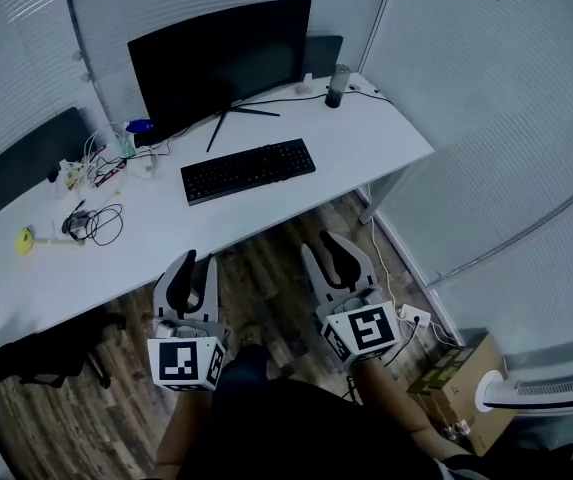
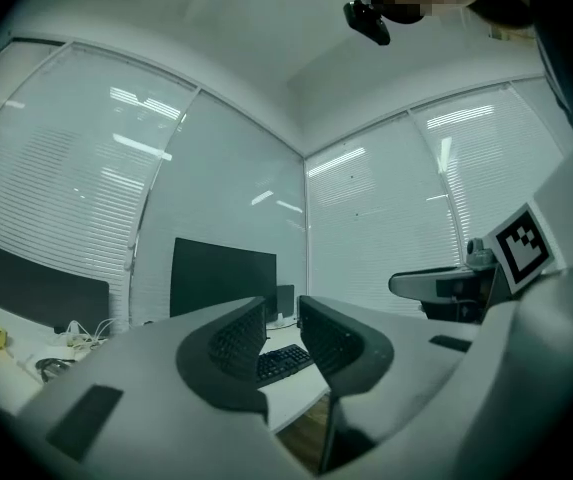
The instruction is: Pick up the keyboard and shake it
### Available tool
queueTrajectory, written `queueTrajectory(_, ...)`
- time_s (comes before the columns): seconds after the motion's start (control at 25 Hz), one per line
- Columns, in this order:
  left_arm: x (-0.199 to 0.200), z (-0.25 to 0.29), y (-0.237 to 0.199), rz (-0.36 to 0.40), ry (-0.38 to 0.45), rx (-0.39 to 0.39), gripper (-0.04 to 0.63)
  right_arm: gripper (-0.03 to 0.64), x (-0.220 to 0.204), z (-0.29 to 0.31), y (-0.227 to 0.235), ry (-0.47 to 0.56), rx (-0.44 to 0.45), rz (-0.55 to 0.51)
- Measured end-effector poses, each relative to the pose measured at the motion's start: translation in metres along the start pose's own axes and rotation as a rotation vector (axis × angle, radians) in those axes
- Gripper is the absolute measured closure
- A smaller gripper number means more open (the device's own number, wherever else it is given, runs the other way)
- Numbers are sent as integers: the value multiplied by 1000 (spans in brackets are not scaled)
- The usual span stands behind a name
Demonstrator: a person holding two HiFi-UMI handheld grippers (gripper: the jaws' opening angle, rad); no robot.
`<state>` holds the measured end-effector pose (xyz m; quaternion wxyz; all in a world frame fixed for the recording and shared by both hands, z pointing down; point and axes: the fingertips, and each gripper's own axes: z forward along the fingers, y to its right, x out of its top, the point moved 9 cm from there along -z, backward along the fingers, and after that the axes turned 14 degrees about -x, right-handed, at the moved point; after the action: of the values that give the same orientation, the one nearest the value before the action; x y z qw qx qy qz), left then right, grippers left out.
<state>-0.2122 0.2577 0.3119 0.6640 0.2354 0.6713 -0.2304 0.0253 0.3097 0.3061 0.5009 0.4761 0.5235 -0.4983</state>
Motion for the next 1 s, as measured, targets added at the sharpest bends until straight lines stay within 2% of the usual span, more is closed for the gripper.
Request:
queueTrajectory(0.12,-4,25,-36,-3,-10,-9,466,492,-3,40,0,-13,-21,-8)
queueTrajectory(0.32,-19,59,-82,-25,-33,-31,463,492,-14,87,3,-39,-64,-11)
queueTrajectory(0.52,-27,88,-105,-47,-35,-52,463,492,-28,112,12,-83,-118,-12)
queueTrajectory(0.68,-38,100,-122,-76,-67,-49,463,492,-39,135,17,-118,-123,-7)
queueTrajectory(1.0,-68,127,-157,-93,-150,6,447,492,-62,200,44,-167,-94,-15)
